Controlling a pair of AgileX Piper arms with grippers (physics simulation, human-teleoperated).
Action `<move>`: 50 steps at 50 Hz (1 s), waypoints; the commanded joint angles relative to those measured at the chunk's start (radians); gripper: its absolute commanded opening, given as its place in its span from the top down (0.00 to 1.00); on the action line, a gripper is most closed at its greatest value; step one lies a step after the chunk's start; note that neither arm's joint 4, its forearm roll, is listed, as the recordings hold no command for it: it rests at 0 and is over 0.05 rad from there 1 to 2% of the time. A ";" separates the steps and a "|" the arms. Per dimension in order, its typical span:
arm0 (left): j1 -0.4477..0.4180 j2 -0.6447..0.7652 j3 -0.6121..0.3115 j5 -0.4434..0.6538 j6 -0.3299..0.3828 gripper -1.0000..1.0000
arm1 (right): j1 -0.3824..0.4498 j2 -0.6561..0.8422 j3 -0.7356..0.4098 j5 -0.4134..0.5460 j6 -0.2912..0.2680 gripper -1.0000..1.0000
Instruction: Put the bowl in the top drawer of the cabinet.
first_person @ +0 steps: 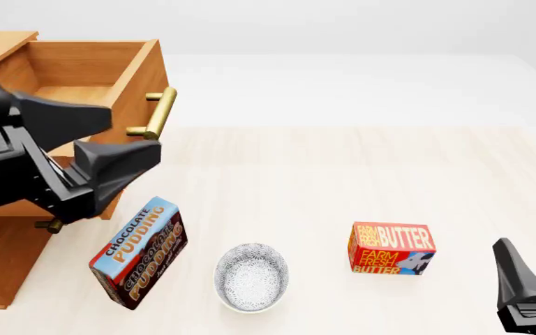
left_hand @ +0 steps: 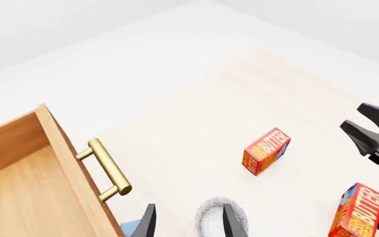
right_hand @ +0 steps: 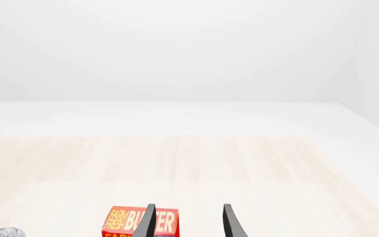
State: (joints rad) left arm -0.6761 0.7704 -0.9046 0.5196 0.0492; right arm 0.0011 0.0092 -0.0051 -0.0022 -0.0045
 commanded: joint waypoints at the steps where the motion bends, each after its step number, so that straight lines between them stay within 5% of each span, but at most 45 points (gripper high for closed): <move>1: -0.027 0.014 0.015 -0.017 0.002 0.00 | 0.000 -0.002 0.001 0.000 -0.002 0.00; 50: -0.102 0.181 0.113 -0.172 0.028 0.00 | 0.000 -0.002 0.001 0.000 -0.002 0.00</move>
State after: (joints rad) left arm -0.7729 0.9353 -0.7984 0.3627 0.0787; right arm 0.0011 0.0087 -0.0048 -0.0021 -0.0052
